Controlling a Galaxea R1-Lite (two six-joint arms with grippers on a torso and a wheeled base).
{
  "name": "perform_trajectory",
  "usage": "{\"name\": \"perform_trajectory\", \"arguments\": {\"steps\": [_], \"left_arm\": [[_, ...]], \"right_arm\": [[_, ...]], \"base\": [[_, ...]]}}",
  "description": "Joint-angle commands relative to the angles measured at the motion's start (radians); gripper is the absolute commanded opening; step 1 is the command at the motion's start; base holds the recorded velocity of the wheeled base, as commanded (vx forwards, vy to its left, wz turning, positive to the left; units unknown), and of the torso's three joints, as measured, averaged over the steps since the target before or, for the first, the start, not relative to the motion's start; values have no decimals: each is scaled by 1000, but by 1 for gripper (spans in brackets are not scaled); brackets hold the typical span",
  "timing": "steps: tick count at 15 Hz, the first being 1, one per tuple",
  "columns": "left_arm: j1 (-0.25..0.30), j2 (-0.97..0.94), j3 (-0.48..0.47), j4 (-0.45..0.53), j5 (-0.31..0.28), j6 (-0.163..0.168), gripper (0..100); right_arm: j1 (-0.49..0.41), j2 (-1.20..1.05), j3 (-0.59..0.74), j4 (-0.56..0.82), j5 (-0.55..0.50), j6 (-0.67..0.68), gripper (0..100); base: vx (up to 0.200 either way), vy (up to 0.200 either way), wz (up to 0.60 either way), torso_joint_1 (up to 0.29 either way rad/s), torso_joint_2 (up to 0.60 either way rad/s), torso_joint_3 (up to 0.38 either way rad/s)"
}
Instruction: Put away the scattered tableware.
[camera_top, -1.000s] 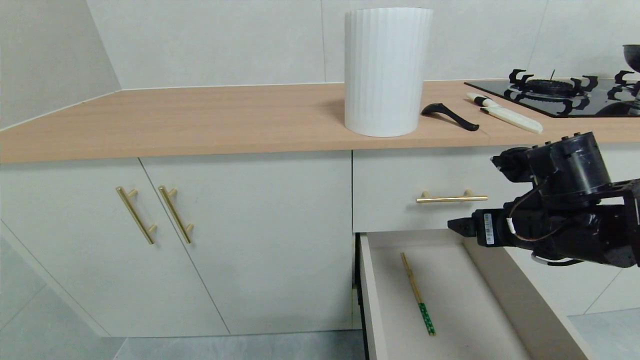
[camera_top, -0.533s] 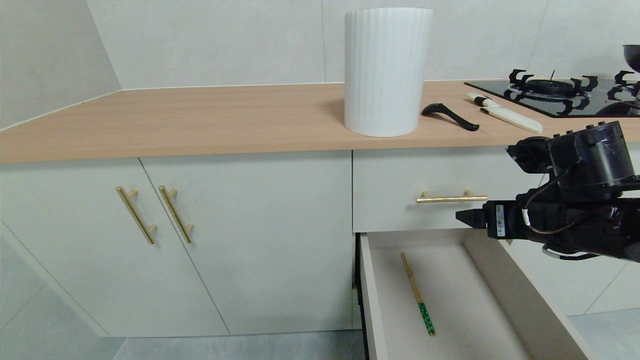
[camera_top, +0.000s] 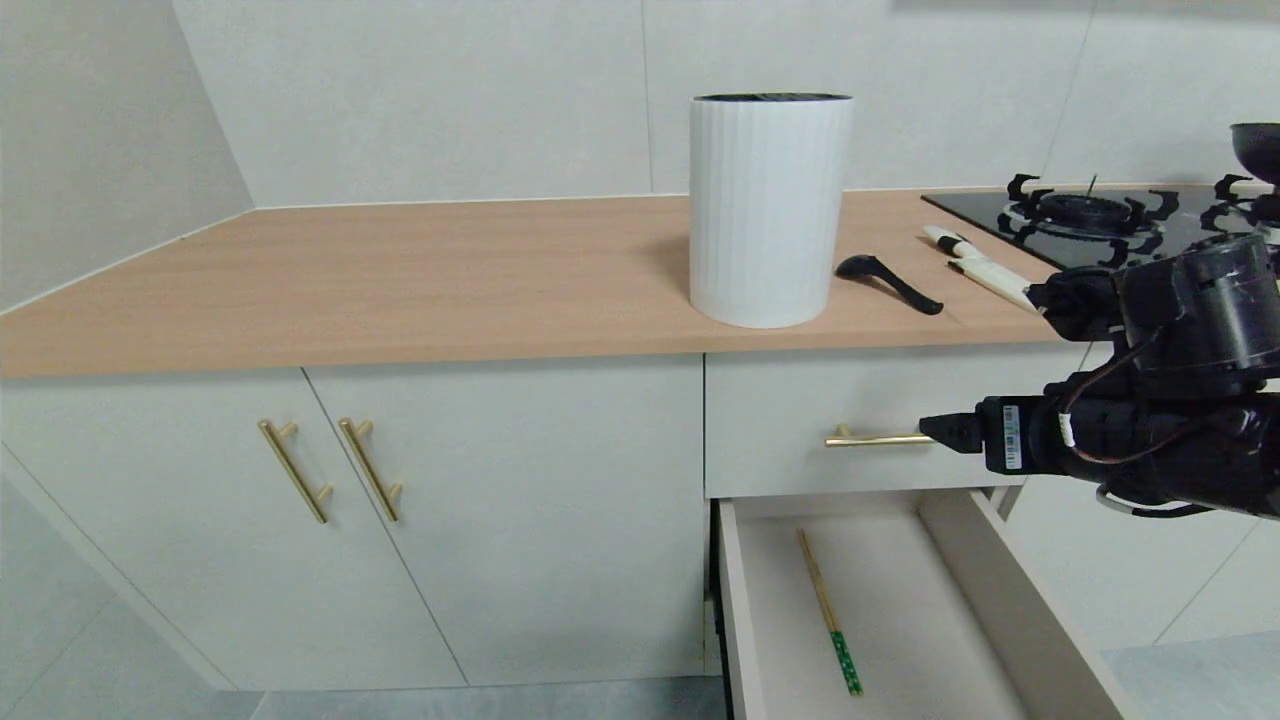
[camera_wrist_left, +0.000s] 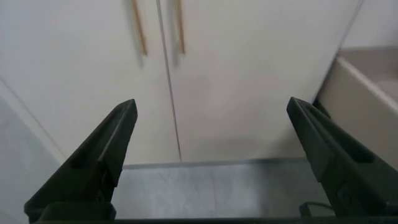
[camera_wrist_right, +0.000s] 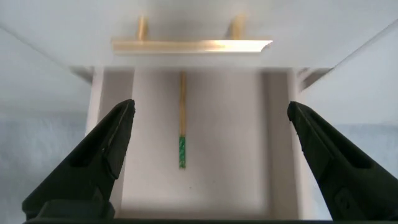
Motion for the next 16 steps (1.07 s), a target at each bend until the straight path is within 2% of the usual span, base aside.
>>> {"name": "perform_trajectory", "arguments": {"steps": [1,13,16], "left_arm": [[1,0,1,2,0,0,100],[1,0,1,2,0,0,100],[-1,0,1,2,0,0,100]], "right_arm": [[-1,3,0,1,0,-1,100],[-1,37,0,1,0,1,100],[-1,74,0,-45,4,-1,100]], "base": [[0,0,0,149,-510,-300],[0,0,0,189,-470,-281],[0,0,0,67,-141,-79]]}}
